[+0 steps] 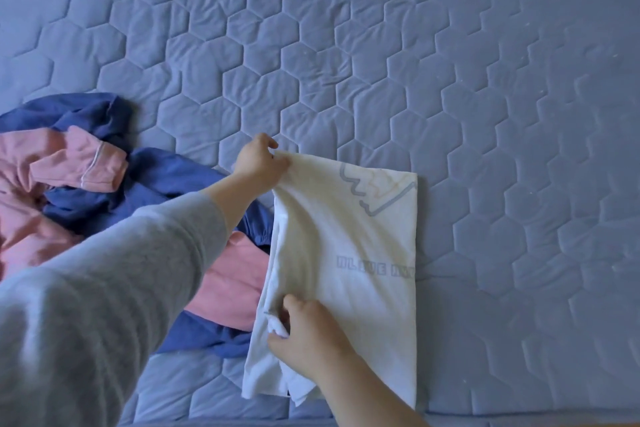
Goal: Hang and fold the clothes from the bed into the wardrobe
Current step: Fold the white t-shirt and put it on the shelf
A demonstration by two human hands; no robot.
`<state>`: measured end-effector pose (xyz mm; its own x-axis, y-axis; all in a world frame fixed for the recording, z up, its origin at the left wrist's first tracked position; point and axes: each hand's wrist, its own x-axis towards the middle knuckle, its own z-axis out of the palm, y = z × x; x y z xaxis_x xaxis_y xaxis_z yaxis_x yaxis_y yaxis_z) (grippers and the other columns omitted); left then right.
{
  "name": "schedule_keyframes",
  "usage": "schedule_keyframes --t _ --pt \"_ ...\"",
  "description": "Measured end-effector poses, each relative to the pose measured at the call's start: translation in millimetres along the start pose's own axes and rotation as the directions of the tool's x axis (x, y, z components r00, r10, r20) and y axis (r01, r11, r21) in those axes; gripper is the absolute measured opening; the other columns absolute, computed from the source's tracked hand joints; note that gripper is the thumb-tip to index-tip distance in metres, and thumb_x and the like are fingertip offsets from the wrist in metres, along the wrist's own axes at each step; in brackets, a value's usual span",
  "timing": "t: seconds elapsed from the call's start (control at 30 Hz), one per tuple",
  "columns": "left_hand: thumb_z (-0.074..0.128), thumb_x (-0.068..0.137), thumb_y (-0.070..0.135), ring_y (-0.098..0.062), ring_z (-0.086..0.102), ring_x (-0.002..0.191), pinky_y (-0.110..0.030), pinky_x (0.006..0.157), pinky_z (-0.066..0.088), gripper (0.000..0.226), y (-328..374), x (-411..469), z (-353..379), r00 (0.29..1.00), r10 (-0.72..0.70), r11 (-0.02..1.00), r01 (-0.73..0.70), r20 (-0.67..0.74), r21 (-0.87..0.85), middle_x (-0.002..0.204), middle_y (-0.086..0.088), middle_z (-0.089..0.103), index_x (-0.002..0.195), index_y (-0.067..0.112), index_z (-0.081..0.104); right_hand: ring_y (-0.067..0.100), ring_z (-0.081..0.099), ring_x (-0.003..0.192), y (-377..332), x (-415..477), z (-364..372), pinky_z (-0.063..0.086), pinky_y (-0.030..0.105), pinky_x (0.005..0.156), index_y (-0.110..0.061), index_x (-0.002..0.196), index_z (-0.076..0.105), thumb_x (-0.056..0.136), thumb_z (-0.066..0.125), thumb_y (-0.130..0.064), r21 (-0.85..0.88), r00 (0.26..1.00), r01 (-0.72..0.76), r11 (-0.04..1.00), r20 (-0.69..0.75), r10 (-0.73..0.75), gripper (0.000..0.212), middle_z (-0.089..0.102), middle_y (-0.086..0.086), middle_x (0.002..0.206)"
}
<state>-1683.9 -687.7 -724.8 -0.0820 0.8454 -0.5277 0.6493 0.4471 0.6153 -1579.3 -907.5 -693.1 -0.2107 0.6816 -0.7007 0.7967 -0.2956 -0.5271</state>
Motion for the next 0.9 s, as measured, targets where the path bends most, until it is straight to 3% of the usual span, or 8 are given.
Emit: schedule_keyframes --t 0.07,0.17,0.37,0.43,0.5,0.67,0.77,0.9 --pt "0.057 0.09 0.02 -0.024 0.053 0.076 -0.031 0.066 0.048 0.01 -8 1 7 0.999 -0.036 0.999 0.036 0.013 0.006 0.085 -0.005 0.055 0.091 0.01 0.057 0.025 0.063 0.088 -1 2 4 0.048 0.031 0.074 -0.017 0.087 0.051 0.081 0.057 -0.028 0.053 0.998 -0.017 0.998 0.058 0.014 0.013 0.067 0.004 0.095" --pt "0.057 0.09 0.02 -0.017 0.03 0.056 -0.026 0.048 0.025 0.034 -13 5 12 0.999 -0.02 1.0 0.02 -0.042 0.005 0.06 -0.001 0.033 0.061 0.014 0.039 0.023 0.068 0.084 0 4 7 0.05 0.028 0.072 -0.02 0.091 0.056 0.08 0.063 -0.035 0.141 0.987 -0.062 0.988 0.154 0.04 0.02 0.069 0.003 0.095" --pt "0.052 0.094 0.025 -0.021 0.041 0.059 -0.029 0.054 0.033 0.031 -7 6 16 0.997 -0.076 0.996 0.076 -0.002 0.038 0.061 -0.002 0.042 0.065 0.015 0.045 0.018 0.069 0.055 9 3 1 0.054 0.032 0.061 -0.018 0.085 0.06 0.091 0.056 -0.039 0.259 0.97 -0.108 0.96 0.24 0.045 0.022 0.072 0.005 0.083" --pt "0.053 0.094 0.028 -0.027 0.057 0.069 -0.032 0.065 0.049 0.02 -12 -1 17 0.987 -0.151 0.988 0.149 0.045 0.038 0.074 -0.006 0.058 0.085 0.012 0.06 0.018 0.071 0.057 13 1 -4 0.055 0.035 0.061 -0.016 0.084 0.062 0.093 0.053 -0.031 0.254 0.98 -0.084 0.964 0.195 0.034 0.02 0.071 0.003 0.081" --pt "0.057 0.092 0.032 -0.025 0.059 0.071 -0.03 0.062 0.048 0.023 -21 -11 17 0.985 -0.161 0.987 0.159 0.059 0.038 0.081 -0.006 0.063 0.094 0.01 0.064 0.016 0.07 0.056 17 0 -10 0.056 0.037 0.063 -0.015 0.084 0.062 0.093 0.052 -0.027 0.251 0.99 -0.063 0.966 0.137 0.029 0.019 0.071 0.003 0.078" --pt "0.061 0.091 0.035 -0.022 0.058 0.074 -0.027 0.056 0.042 0.026 -46 -53 16 0.973 -0.207 0.976 0.197 0.105 0.098 0.076 -0.002 0.064 0.086 0.011 0.066 0.012 0.07 0.056 28 1 -31 0.047 0.023 0.054 -0.01 0.086 0.06 0.092 0.047 -0.023 0.205 0.995 -0.072 0.976 0.079 0.057 0.019 0.068 0.005 0.075" --pt "0.063 0.089 0.03 -0.029 0.064 0.08 -0.035 0.071 0.05 0.028 -59 -76 18 0.964 -0.231 0.97 0.217 0.133 0.11 0.087 -0.011 0.069 0.092 0.003 0.069 0.011 0.069 0.058 38 -1 -42 0.044 0.016 0.047 -0.013 0.083 0.061 0.089 0.047 -0.018 0.236 0.996 -0.092 0.967 0.04 0.085 0.016 0.068 0.007 0.076" --pt "0.058 0.087 0.023 -0.023 0.052 0.068 -0.033 0.065 0.04 0.013 -69 -99 19 0.963 -0.206 0.975 0.188 0.175 0.115 0.076 -0.009 0.059 0.081 0.012 0.06 0.015 0.067 0.073 54 -4 -52 0.054 0.028 0.067 -0.02 0.091 0.064 0.089 0.052 -0.02 0.215 0.997 -0.079 0.973 -0.003 0.081 0.012 0.068 -0.001 0.079"
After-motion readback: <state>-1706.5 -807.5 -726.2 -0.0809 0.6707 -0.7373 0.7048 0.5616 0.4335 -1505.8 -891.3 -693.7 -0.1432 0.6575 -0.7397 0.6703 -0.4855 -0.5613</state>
